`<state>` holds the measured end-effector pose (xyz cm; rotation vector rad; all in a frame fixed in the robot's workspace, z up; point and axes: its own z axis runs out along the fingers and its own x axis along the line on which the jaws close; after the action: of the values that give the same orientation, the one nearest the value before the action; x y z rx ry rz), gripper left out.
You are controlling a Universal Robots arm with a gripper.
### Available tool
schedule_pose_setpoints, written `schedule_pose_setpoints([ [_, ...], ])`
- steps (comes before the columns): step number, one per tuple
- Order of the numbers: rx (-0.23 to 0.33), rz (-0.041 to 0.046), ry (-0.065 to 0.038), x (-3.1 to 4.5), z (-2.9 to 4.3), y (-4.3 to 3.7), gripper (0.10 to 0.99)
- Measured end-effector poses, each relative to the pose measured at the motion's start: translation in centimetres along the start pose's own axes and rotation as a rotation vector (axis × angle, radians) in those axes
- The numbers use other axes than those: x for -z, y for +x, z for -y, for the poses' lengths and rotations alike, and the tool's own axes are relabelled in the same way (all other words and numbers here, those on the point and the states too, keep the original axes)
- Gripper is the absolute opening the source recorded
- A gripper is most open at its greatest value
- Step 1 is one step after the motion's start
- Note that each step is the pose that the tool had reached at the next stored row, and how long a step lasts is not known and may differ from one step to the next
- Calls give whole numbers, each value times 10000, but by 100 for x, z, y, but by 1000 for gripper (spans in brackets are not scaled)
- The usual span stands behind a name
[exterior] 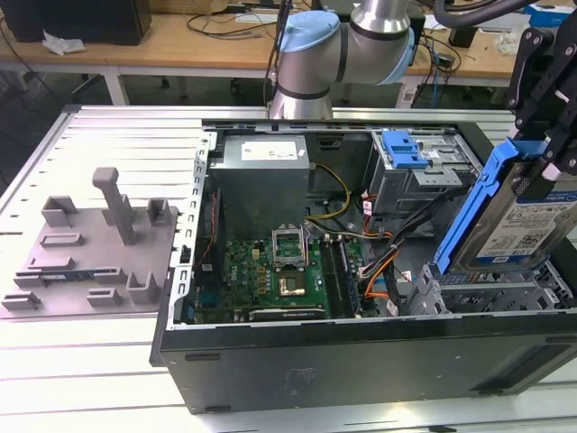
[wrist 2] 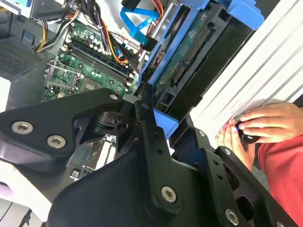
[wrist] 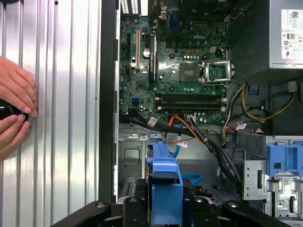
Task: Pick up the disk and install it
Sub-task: 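Pick up the disk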
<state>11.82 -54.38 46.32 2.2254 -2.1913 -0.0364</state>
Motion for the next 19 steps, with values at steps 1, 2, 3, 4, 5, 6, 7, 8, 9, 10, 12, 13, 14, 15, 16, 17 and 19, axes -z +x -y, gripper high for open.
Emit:
schedule_pose_setpoints([
  [1, -1, -1, 0, 0, 0, 0, 365],
  [2, -4, -1, 0, 0, 0, 0, 365],
  [3, -8, -1, 0, 0, 0, 0, 365],
  [4, -17, -1, -4, 0, 0, 0, 365],
  [5, -25, -1, -7, 0, 0, 0, 365],
  [6, -36, -1, -11, 0, 0, 1, 365],
  [7, -49, -2, -17, 0, 0, 6, 365],
  [8, -57, -3, -20, -1, 0, 9, 365],
  [9, -62, -5, -22, 0, 0, 11, 365],
  [10, -73, -7, -27, -1, 0, 16, 365],
  [12, -103, -11, -29, -4, 0, 20, 365],
  [13, -147, -11, -30, -8, 0, 20, 365],
  [14, -201, -8, -30, -14, 0, 20, 365],
  [15, -232, -7, -31, -17, 0, 20, 365],
  [16, -259, -5, -31, -21, 0, 20, 365],
  [17, -285, -5, -34, -27, 1, 20, 365],
  [19, -290, -3, -38, -39, 1, 18, 365],
])
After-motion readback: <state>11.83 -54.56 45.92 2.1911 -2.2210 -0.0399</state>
